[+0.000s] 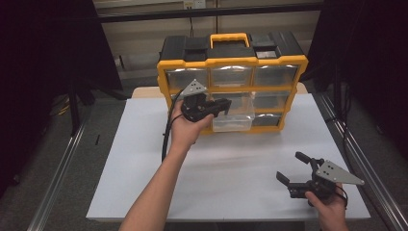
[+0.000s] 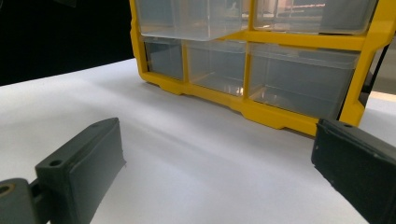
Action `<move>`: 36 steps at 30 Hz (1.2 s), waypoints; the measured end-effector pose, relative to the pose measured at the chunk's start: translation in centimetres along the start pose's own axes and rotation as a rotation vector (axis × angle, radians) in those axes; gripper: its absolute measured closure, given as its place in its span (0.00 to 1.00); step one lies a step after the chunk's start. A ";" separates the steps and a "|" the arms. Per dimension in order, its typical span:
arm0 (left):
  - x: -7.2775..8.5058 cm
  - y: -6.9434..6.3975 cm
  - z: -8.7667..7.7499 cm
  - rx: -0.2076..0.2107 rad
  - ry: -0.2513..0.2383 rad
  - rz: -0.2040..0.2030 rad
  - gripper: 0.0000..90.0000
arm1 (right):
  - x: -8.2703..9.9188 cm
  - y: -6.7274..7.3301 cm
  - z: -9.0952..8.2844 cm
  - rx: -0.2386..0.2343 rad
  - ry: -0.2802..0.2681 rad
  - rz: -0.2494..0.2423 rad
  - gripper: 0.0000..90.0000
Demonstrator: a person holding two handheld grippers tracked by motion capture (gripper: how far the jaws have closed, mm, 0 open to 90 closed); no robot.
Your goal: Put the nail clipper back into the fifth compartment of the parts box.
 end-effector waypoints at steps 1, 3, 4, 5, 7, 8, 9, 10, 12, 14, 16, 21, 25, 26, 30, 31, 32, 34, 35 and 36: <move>0.0 0.0 0.0 -0.002 -0.009 0.003 0.90 | 0.0 0.0 0.0 0.000 0.000 0.000 0.02; -0.1 0.1 0.0 -0.002 -0.019 -0.004 0.89 | 0.0 0.0 0.0 0.001 0.000 0.002 0.02; -0.1 0.1 0.0 0.006 -0.029 -0.006 0.88 | 0.0 0.0 0.0 0.002 0.000 0.001 0.02; -0.2 0.1 -0.1 0.005 -0.029 -0.006 0.85 | 0.0 0.0 0.0 0.002 0.000 0.001 0.02; -0.1 0.2 -0.1 0.000 -0.022 -0.002 0.84 | 0.0 0.0 0.1 0.000 0.000 -0.003 0.02; -0.1 0.2 -0.1 0.004 -0.027 -0.006 0.83 | 0.0 0.0 0.1 0.004 0.001 0.003 0.02; -0.1 0.2 -0.1 0.004 -0.024 -0.007 0.82 | 0.0 0.0 0.1 0.003 0.002 0.005 0.02; -0.1 0.2 -0.2 0.004 -0.023 -0.011 0.81 | 0.1 0.0 0.0 0.004 0.004 0.007 0.02; -0.1 0.1 -0.2 0.013 -0.025 -0.009 0.77 | 0.1 0.1 0.0 0.001 0.007 0.006 0.02; -0.1 0.0 -0.3 0.012 -0.018 -0.011 0.74 | 0.1 0.0 0.1 -0.001 0.006 0.002 0.02; -0.2 -0.1 -0.4 0.018 -0.022 -0.009 0.72 | 0.1 0.0 0.1 0.001 0.005 0.002 0.02; -0.3 -0.1 -0.6 0.016 -0.035 -0.010 0.59 | 0.1 0.0 0.1 0.001 0.008 -0.002 0.02; -0.4 -0.2 -0.8 0.029 -0.060 -0.012 0.48 | 0.1 -0.1 0.1 0.001 0.007 -0.004 0.02; -0.4 -0.2 -0.8 0.032 -0.059 -0.011 0.45 | 0.1 -0.1 0.1 0.002 0.004 -0.003 0.02; -0.4 -0.3 -1.0 0.032 -0.071 -0.007 0.34 | 0.1 -0.1 0.1 0.001 0.007 -0.002 0.02; -0.3 -0.3 -1.2 0.037 -0.071 0.000 0.32 | 0.1 -0.1 0.1 0.000 0.008 -0.002 0.02; -0.3 -0.4 -1.2 0.044 -0.081 -0.004 0.31 | 0.1 -0.1 0.1 0.001 0.009 -0.003 0.02; -0.1 -0.5 -1.4 0.053 -0.089 -0.007 0.29 | 0.1 0.0 0.0 0.002 0.007 0.006 0.02; 0.0 -0.5 -1.5 0.052 -0.087 -0.002 0.27 | 0.0 0.0 0.0 0.003 0.002 -0.002 0.02; 0.0 -0.5 -1.6 0.059 -0.094 -0.003 0.25 | 0.0 0.0 0.0 0.002 0.001 -0.004 0.02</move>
Point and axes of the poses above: each handheld gripper's, and its own axes: z roughly forward along the jaws, x roughly out of its underside, y roughly to its left, the point moved 5 cm from there along z, roughly forward along the jaws, and after that the axes turned 7 degrees about z, right-handed, at the moved point
